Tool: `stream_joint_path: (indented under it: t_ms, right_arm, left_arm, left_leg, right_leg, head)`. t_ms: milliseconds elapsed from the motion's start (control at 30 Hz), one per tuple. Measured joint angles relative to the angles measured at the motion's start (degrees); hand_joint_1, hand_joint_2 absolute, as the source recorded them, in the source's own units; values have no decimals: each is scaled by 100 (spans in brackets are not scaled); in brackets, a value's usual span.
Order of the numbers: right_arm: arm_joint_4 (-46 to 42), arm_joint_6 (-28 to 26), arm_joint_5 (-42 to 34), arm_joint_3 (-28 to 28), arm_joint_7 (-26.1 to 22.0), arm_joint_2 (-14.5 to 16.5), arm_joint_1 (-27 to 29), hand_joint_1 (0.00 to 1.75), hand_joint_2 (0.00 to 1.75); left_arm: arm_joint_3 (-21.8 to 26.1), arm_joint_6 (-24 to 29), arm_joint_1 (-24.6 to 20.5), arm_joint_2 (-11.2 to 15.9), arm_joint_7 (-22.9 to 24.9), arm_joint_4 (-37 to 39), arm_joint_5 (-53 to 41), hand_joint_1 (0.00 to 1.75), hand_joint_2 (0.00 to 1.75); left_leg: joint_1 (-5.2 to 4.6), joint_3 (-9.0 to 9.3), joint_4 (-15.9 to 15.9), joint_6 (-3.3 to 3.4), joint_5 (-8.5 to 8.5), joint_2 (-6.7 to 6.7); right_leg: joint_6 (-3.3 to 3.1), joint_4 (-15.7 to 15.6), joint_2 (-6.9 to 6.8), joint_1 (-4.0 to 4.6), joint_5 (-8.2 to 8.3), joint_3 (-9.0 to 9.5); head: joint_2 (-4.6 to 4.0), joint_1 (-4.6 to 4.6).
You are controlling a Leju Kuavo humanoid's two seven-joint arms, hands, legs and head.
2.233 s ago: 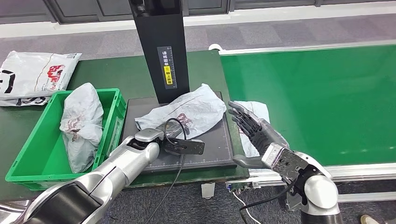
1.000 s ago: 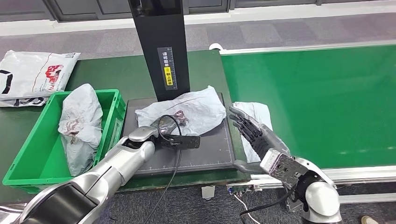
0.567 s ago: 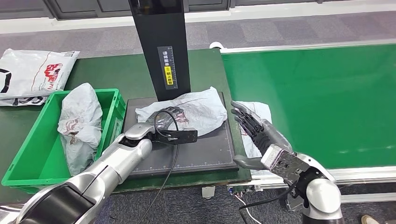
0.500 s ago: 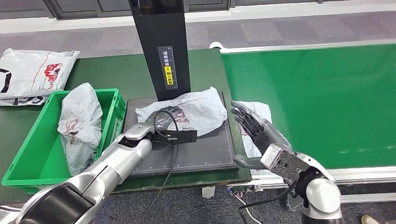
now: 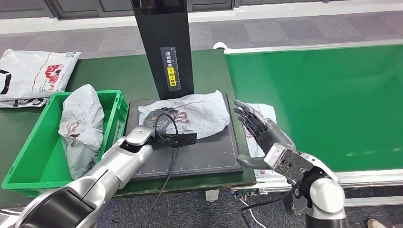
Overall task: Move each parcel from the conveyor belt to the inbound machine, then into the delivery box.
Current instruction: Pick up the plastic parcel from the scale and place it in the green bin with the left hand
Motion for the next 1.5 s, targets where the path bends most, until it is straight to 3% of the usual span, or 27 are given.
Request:
stream_joint_path:
  t_ms: [600,767,900,1067,1300,1500]
  right_arm:
    - [142,0,-94,0,-103,0,-79,0,175]
    - [147,1,-131,0,-127,-2,-71,0,175]
    - [144,1,-127,-2,-151,-2,-23,0,175]
    - [-65,1,-45,-109,-144,-2,278,0,175]
    - [-148,0,18,-334,-125,-2,442,0,175]
    - [-121,0,17,-500,-268,0,659,0,175]
  left_arm:
    - [102,-260,4,16,-252,289,-13,175,175]
    - [152,-189,4,17,-308,293,-1,175,175]
    - [233,177,15,29,-348,232,81,175,175]
    - [635,761,201,209,-138,-979,195,175,175]
    - [1336,1082,454,451,226,-2891,-17,175,175]
    - [1795,1874,1073,614,464,-4387,-483,175,175]
  left_leg:
    - [0,-2,0,0,0,0]
    - [0,-1,0,0,0,0]
    - [0,-1,1,0,0,1]
    - [0,-18,3,-1,1,3]
    - [0,-25,3,-2,-1,9]
    - [1,-30,1,-3,-5,11]
  right_leg:
    - [0,0,0,0,0,-2]
    - [0,0,0,0,0,-3]
    - [0,0,1,0,0,-5]
    - [-1,2,4,3,0,-21]
    - [-1,2,11,3,0,-32]
    - [-1,2,14,4,-2,-37]
  head:
    - [0,0]
    - [0,0]
    - [0,0]
    - [0,0]
    - [0,0]
    - [0,0]
